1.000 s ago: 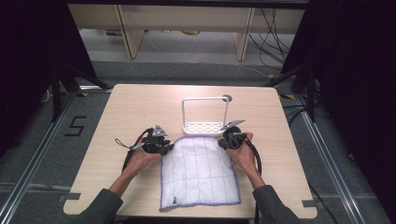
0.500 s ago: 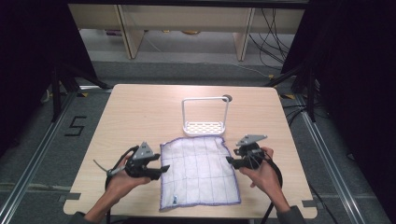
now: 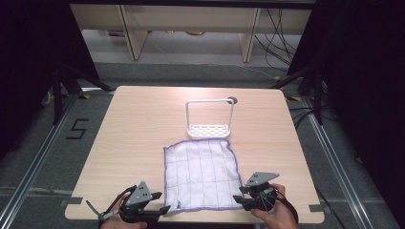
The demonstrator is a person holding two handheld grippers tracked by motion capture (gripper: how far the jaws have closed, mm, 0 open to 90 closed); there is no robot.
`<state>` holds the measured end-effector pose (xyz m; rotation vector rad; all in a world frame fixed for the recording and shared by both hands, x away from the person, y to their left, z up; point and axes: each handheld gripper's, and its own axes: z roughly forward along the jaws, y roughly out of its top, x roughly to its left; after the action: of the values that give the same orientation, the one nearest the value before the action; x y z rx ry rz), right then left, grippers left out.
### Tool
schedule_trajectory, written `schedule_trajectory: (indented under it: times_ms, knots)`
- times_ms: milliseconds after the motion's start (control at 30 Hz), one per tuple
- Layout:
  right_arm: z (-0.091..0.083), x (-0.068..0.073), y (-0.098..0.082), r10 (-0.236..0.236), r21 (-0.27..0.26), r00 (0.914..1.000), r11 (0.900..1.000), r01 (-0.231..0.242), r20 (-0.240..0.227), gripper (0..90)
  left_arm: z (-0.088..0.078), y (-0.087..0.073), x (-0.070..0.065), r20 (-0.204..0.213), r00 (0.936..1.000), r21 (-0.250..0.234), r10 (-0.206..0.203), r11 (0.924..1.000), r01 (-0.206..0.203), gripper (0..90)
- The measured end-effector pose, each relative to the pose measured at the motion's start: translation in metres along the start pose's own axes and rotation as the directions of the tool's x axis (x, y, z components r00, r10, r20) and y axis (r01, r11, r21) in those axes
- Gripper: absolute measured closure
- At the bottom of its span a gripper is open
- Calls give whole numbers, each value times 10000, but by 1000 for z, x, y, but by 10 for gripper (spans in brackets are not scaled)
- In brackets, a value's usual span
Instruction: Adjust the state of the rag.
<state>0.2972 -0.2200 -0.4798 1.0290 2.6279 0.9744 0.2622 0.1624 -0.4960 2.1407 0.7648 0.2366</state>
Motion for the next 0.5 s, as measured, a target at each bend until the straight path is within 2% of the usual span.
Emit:
schedule_trajectory:
  times_ms: [33, 100, 167, 233, 267, 300, 333, 367, 400, 433, 467, 500]
  knots:
    - [2, 1, -5, -179, 240, 9998, 9996, 179, -21, 583, 2, -1, -2, 96, 9999, 103, -33, 9999, 32, 455]
    - [5, 3, -7, -13, 386, 10000, 9993, 15, -48, 581, 6, -1, -5, 92, 9998, -26, -184, 9998, 184, 466]
    - [9, 5, -9, -68, 506, 10000, 9987, 67, 21, 574, 12, -1, -8, 174, 9990, 437, 418, 9981, -426, 494]
    - [11, 5, -9, -218, 577, 9997, 9981, 211, 118, 575, 14, 0, -10, 146, 9988, 360, 459, 9983, -464, 529]
    - [13, 6, -9, -381, 696, 9992, 9969, 369, 155, 576, 16, 0, -10, 136, 9980, 470, 621, 9969, -627, 529]
    - [13, 6, -9, -546, 778, 9982, 9956, 526, 250, 624, 18, 0, -9, 95, 9949, 598, 1008, 9931, -1011, 601]
    - [13, 6, -9, -546, 778, 9982, 9956, 526, 250, 624, 20, 0, -10, 85, 9939, 552, 1101, 9924, -1104, 601]
    - [14, 4, -10, -810, 710, 9964, 9943, 790, 262, 666, 24, 0, -9, 186, 9852, 788, 1706, 9820, -1716, 700]
    - [14, 4, -10, -810, 710, 9964, 9943, 790, 262, 666, 24, 0, -9, 186, 9852, 788, 1706, 9820, -1716, 751]
    - [13, 5, -10, -784, 722, 9966, 9945, 764, 254, 717, 26, -1, -11, 255, 9847, 797, 1722, 9816, -1738, 751]
    - [12, 7, -11, -629, 634, 9974, 9961, 606, 339, 787, 27, -2, -12, 221, 9837, 796, 1787, 9805, -1799, 796]
    - [11, 7, -11, -674, 709, 9975, 9953, 657, 207, 821, 27, -1, -11, 153, 9773, 819, 2111, 9739, -2117, 819]
